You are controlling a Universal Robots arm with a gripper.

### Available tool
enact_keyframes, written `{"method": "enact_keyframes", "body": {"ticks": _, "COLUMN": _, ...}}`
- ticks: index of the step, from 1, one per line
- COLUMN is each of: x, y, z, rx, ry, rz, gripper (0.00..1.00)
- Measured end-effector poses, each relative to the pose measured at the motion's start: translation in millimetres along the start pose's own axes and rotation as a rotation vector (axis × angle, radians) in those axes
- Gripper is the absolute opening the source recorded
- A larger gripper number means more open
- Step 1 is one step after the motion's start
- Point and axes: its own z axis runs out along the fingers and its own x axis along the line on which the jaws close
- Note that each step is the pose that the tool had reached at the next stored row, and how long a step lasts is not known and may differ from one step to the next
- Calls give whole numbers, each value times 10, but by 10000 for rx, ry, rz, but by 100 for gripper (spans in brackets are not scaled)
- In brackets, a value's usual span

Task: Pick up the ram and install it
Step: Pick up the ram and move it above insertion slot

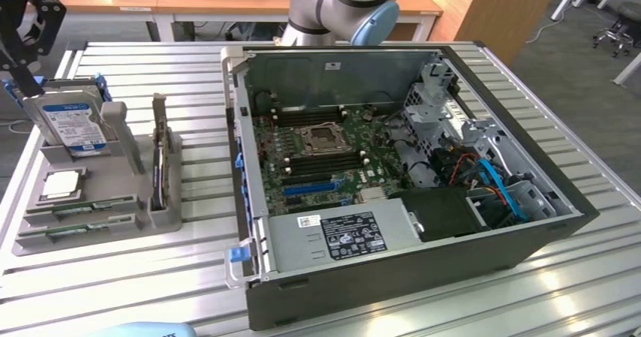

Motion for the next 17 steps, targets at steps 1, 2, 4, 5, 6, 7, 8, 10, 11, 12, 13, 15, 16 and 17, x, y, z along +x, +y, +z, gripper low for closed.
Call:
{"method": "enact_keyframes", "body": {"ticks": 1, "x": 0, "y": 0, "z": 0, "rx": -3, "ry": 7, "rz": -178, "gripper": 10}}
{"method": "enact_keyframes", "body": {"ticks": 2, "x": 0, "y": 0, "z": 0, "rx": -7, "ry": 14, "rz": -349, "gripper": 10}}
{"method": "enact_keyframes", "body": {"ticks": 4, "x": 0, "y": 0, "z": 0, "rx": -13, "ry": 29, "rz": -717, "gripper": 10}}
{"method": "enact_keyframes", "body": {"ticks": 5, "x": 0, "y": 0, "z": 1, "rx": -17, "ry": 36, "rz": -893, "gripper": 10}}
{"method": "enact_keyframes", "body": {"ticks": 6, "x": 0, "y": 0, "z": 0, "rx": -20, "ry": 44, "rz": -1070, "gripper": 10}}
{"method": "enact_keyframes", "body": {"ticks": 7, "x": 0, "y": 0, "z": 1, "rx": -23, "ry": 51, "rz": -1246, "gripper": 10}}
{"method": "enact_keyframes", "body": {"ticks": 8, "x": 0, "y": 0, "z": 1, "rx": -26, "ry": 58, "rz": -1423, "gripper": 10}}
{"method": "enact_keyframes", "body": {"ticks": 10, "x": 0, "y": 0, "z": 1, "rx": -32, "ry": 73, "rz": -1773, "gripper": 10}}
{"method": "enact_keyframes", "body": {"ticks": 11, "x": 0, "y": 0, "z": 1, "rx": -36, "ry": 81, "rz": -1954, "gripper": 10}}
{"method": "enact_keyframes", "body": {"ticks": 12, "x": 0, "y": 0, "z": 1, "rx": -39, "ry": 89, "rz": -2137, "gripper": 10}}
{"method": "enact_keyframes", "body": {"ticks": 13, "x": 0, "y": 0, "z": 1, "rx": -42, "ry": 96, "rz": -2312, "gripper": 10}}
{"method": "enact_keyframes", "body": {"ticks": 15, "x": 0, "y": 0, "z": 1, "rx": -48, "ry": 110, "rz": -2662, "gripper": 10}}
{"method": "enact_keyframes", "body": {"ticks": 16, "x": 0, "y": 0, "z": 1, "rx": -51, "ry": 118, "rz": -2836, "gripper": 10}}
{"method": "enact_keyframes", "body": {"ticks": 17, "x": 0, "y": 0, "z": 1, "rx": -54, "ry": 124, "rz": -3002, "gripper": 10}}
